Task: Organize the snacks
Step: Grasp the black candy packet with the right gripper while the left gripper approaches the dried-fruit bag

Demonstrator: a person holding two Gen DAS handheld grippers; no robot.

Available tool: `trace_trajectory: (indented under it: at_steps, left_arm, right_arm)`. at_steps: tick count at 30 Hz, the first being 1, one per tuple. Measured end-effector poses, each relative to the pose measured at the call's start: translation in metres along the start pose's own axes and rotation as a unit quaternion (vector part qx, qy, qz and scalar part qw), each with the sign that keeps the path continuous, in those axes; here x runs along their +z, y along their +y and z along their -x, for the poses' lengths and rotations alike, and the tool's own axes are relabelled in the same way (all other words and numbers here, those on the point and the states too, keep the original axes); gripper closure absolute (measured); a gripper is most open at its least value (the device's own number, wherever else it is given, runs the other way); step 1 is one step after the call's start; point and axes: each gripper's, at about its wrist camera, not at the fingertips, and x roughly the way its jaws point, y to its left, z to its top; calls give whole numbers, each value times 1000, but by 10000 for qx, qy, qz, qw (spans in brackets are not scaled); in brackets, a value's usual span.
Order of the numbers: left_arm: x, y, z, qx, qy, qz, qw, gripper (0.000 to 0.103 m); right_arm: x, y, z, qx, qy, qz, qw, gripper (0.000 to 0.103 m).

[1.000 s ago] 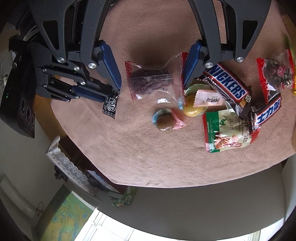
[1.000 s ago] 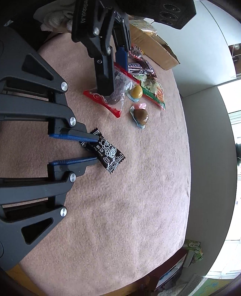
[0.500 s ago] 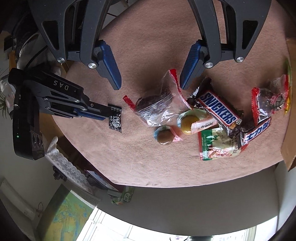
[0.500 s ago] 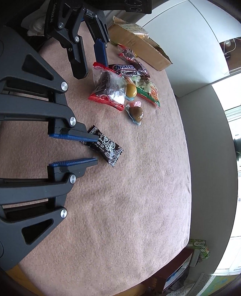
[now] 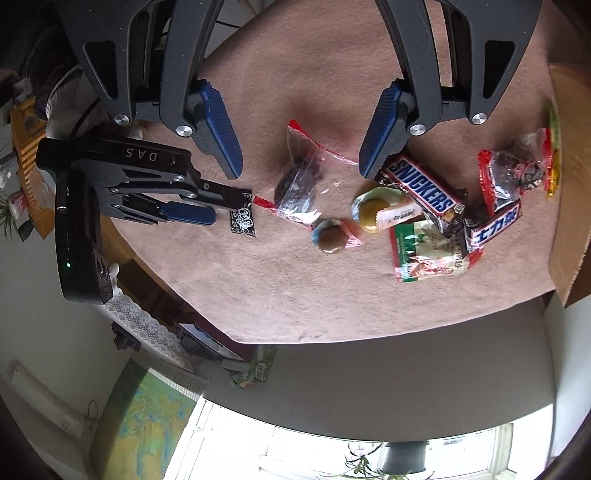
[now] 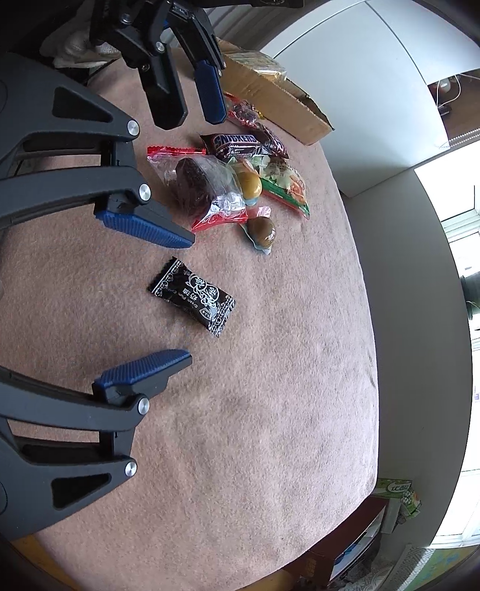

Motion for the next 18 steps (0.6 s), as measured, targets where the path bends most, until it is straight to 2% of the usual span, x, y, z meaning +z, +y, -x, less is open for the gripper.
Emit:
trace_trajectory:
  at_steps: [5,11,14,16,18]
  left_arm:
    - [4,4,-20,205,167,-14,9997,39]
    - [5,-7,-36,282,310,-138,9990,39]
    - [7,-11,-47,281,449,-153,9985,39]
    - [6,-17,-53,427,493,-266,9975,39]
    - [3,-19,-58,493,575,-319,9966,49]
  right_arm:
    - [4,3,-9,-178,49,96,9998,43]
    - [7,7,-16,-375,95,343,9987,44]
    - [4,11,-17,-571,83,528,9969,52]
    - [4,7,-15,-642,63,558,9964,63]
    - [3,1,-12,-621,52,511,9967,66]
